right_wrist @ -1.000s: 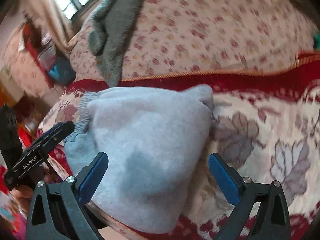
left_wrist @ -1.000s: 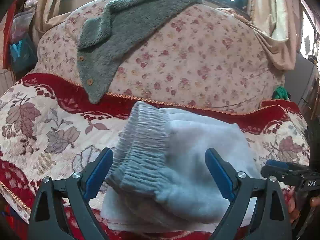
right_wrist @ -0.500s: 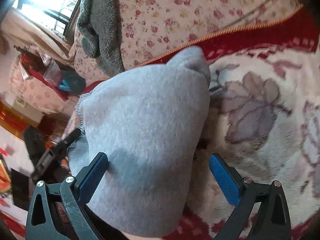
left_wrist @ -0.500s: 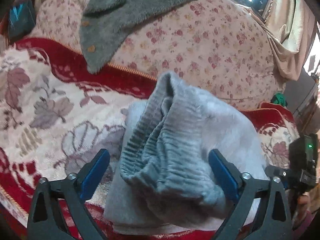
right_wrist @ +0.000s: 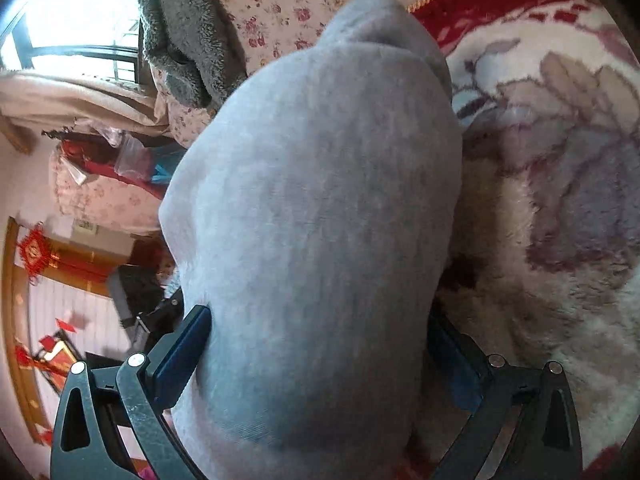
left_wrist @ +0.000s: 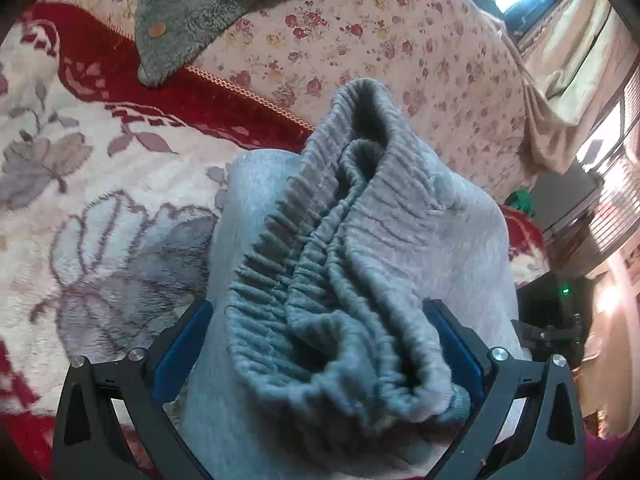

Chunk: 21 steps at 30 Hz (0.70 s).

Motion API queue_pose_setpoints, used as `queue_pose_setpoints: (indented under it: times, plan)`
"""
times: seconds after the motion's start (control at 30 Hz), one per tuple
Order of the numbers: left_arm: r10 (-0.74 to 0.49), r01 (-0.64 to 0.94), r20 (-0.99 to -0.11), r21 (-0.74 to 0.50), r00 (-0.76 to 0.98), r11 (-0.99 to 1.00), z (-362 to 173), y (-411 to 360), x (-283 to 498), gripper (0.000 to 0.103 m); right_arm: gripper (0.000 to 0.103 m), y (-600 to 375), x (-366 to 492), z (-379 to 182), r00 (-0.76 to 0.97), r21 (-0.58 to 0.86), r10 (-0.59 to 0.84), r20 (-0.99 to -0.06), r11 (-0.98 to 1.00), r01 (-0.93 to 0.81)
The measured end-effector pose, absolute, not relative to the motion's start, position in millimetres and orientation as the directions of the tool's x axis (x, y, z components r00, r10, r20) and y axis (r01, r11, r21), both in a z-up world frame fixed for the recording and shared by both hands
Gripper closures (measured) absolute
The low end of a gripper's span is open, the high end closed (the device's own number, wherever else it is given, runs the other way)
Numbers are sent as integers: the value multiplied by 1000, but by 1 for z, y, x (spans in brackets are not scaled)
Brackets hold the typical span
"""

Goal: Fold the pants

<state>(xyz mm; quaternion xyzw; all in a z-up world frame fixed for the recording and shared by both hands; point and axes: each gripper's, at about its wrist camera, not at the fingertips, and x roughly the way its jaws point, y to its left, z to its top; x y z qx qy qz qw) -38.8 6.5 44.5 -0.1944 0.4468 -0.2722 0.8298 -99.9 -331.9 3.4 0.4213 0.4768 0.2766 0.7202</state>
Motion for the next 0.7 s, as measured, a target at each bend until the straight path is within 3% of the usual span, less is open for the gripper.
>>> queue_pose_setpoints:
  times: [0.17, 0.3, 0.43, 0.7]
  plan:
    - [-636, 279, -640, -576, 430, 769, 43, 4, -37, 1, 0, -327, -99, 5, 401, 870, 800, -446, 493, -19]
    - [-625, 278, -633, -566, 457, 776, 52, 2, -44, 18, 5, -324, -105, 15, 429, 859, 785, -447, 510, -40]
    - [-600, 274, -634, -541, 488, 795, 67, -5, -53, 26, 16, -327, -106, 28, 430, 848, 780, -455, 527, -59]
    - [-648, 318, -593, -571, 478, 757, 97, -52, -61, 29, 17, -366, -122, 62, 493, 823, 734, -467, 565, -63]
